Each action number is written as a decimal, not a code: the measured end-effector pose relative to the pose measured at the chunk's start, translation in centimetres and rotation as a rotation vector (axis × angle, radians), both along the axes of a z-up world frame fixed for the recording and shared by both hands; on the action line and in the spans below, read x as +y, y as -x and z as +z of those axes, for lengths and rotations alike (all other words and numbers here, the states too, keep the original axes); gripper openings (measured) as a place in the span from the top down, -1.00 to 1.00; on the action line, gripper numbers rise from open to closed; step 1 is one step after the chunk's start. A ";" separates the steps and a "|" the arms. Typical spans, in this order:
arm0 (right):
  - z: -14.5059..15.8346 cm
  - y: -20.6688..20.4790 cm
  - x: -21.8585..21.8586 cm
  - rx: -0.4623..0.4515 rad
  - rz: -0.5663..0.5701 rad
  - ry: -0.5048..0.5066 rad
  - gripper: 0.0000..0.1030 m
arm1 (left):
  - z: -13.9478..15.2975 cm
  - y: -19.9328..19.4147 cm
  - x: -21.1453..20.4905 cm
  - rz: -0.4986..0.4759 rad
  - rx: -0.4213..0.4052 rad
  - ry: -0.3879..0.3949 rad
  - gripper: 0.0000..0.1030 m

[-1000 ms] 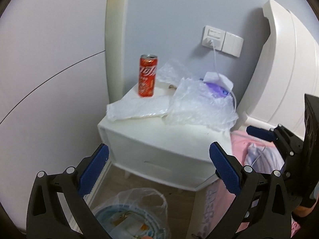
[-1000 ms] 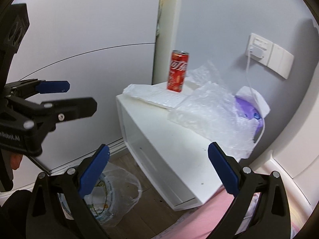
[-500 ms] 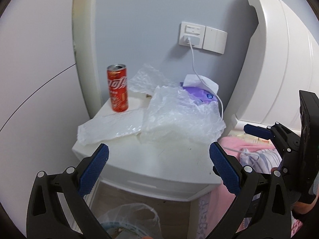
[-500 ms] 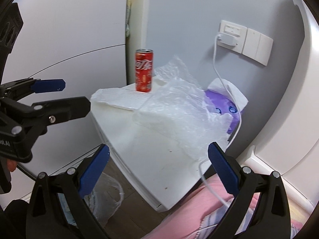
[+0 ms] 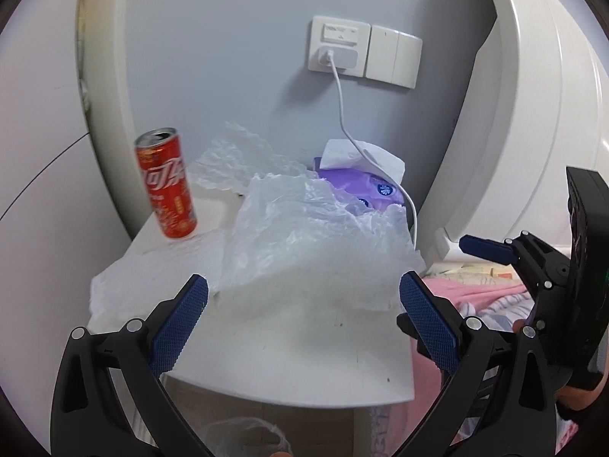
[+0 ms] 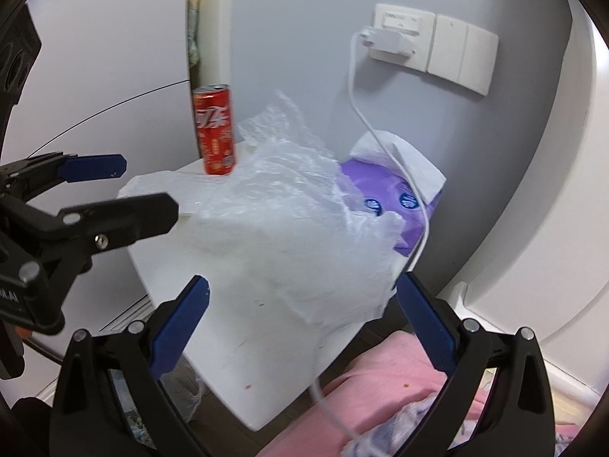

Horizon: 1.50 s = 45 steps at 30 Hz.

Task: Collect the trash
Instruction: 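Close the right gripper on the crumpled clear plastic bag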

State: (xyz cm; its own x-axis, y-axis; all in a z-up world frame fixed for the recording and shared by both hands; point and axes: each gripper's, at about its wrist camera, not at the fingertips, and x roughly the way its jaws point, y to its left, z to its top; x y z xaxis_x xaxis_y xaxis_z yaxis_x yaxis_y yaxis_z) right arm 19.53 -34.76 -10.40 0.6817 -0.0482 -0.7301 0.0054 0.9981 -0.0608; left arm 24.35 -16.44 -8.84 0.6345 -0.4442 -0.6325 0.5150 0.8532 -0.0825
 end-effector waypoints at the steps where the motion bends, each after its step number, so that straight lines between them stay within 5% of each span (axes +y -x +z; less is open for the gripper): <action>1: -0.2 -0.4 -0.4 0.005 -0.006 -0.004 -0.86 | -0.2 -0.5 -0.4 -0.007 0.004 -0.003 -0.91; 32: -4.3 -7.2 -6.0 0.116 -0.075 -0.091 -0.86 | -3.2 -6.3 -4.3 -0.026 0.045 -0.028 -0.91; 35: -4.6 -7.4 -6.2 0.123 -0.083 -0.080 -0.33 | -3.3 -6.5 -4.4 -0.030 0.047 -0.029 -0.91; 39: -5.0 -7.5 -6.3 0.132 -0.078 -0.087 -0.27 | -3.5 -6.6 -4.7 -0.038 0.046 -0.029 -0.91; 45: -5.5 -7.8 -5.9 0.146 -0.058 -0.078 0.09 | -4.0 -6.7 -4.8 -0.035 0.049 -0.025 -0.91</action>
State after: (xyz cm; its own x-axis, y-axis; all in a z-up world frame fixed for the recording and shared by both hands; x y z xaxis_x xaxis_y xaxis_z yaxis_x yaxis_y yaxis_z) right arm 27.34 -40.64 -15.87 0.5659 -0.0239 -0.8242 0.0602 0.9981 0.0124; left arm 31.07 -21.23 -12.86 0.5867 -0.4492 -0.6738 0.5408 0.8366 -0.0869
